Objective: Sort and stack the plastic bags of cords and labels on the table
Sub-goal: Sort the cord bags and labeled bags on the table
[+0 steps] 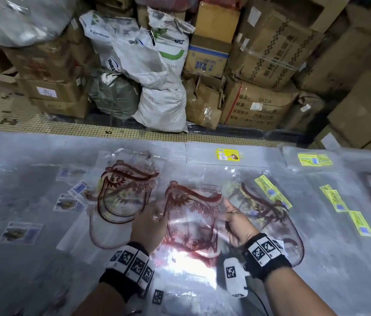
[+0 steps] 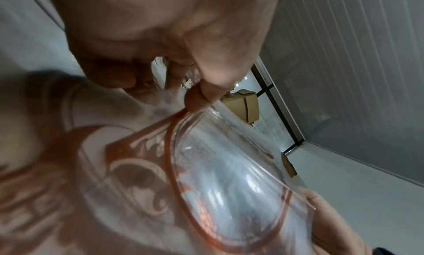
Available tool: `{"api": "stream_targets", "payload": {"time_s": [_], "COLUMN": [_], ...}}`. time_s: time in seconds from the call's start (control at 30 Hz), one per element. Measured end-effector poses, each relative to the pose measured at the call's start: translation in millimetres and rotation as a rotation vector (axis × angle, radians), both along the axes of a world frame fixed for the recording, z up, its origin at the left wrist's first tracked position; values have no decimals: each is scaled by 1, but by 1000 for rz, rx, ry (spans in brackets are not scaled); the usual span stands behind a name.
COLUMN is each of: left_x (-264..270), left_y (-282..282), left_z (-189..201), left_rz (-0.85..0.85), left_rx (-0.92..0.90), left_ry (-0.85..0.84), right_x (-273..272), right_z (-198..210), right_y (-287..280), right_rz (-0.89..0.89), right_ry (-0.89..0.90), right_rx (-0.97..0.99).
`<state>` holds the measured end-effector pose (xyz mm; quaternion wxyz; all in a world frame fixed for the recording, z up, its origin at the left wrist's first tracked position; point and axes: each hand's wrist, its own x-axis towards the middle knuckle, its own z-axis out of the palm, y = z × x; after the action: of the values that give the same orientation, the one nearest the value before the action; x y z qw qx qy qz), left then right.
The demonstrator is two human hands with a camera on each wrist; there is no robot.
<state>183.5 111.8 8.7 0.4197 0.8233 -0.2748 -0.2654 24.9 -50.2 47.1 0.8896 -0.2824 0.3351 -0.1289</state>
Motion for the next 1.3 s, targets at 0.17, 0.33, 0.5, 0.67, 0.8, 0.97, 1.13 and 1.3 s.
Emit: {"api": "stream_targets", "payload": {"time_s": [0.17, 0.33, 0.5, 0.67, 0.8, 0.97, 1.13, 1.3], "left_x": [-1, -2, -3, -4, -5, 0, 50, 82], "left_y": [3, 3, 1, 4, 8, 10, 32, 41], "left_z": [8, 6, 11, 18, 18, 26, 3, 1], "left_rz": [28, 121, 222, 292, 280, 240, 319, 416], "left_rx": [-29, -188, -272, -451, -435, -385, -121, 707], "left_ry": [180, 468, 574, 753, 663, 588, 344, -181], "right_x": [-5, 0, 9, 12, 12, 15, 19, 18], "right_z": [14, -4, -5, -8, -7, -25, -38, -72], "right_y": [6, 2, 2, -3, -12, -18, -24, -28], "right_rz": [37, 78, 222, 202, 172, 259, 158, 224], "right_ry": [113, 276, 408, 412, 316, 393, 308, 446], "right_rx": [-14, -110, -249, -512, -536, -582, -512, -595]}}
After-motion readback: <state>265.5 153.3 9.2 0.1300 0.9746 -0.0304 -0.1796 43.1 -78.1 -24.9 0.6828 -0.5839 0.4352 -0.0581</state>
